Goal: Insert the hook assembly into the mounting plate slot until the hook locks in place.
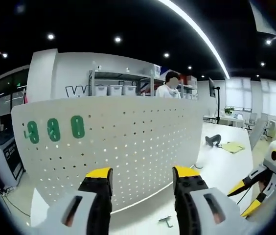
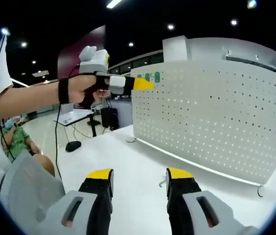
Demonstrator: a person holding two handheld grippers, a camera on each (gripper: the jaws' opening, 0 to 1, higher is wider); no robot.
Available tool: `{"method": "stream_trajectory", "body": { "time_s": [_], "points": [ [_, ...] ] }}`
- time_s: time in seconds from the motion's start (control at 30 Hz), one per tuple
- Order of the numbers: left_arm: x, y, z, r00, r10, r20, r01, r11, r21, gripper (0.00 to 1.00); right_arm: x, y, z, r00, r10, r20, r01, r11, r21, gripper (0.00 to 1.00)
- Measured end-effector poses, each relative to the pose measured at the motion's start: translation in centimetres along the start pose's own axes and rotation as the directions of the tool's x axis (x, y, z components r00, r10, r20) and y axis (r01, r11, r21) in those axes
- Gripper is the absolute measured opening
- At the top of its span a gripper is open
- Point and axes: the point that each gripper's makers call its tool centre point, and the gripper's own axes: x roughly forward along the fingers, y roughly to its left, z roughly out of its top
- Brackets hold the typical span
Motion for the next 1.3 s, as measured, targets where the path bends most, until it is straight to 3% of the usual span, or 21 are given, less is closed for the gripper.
{"method": "stream_trajectory", "body": {
  "time_s": [0.37,0.63,0.8,1.3],
  "points": [
    [-1.4,-1.9,-2.1,0.999,-0.052,-0.004,0.052,0.999,0.006,0.56,0.6,-1.2,-0.5,1.0,0.012,-0.001,-0.012,1.0,0.012,0.4],
    [-2.2,-2.7,-2.2,0.997,-0.068,0.033,0.067,0.997,0.029,0.62,1.5,-1.9,-0.5,1.0,0.03,0.003,-0.03,0.999,0.026,0.39],
    [-2.6,-3.6,-3.3,0.996,-0.091,0.016,0.091,0.995,-0.029,0.67,2.1,-2.5,-0.8,0.999,0.043,-0.001,-0.043,0.998,0.038,0.38],
    [-3.9,-6.1,-5.0,0.992,-0.129,0.003,0.129,0.992,-0.015,0.72,3.7,-3.3,-1.5,0.997,0.08,-0.01,-0.079,0.995,0.067,0.33]
  ]
}}
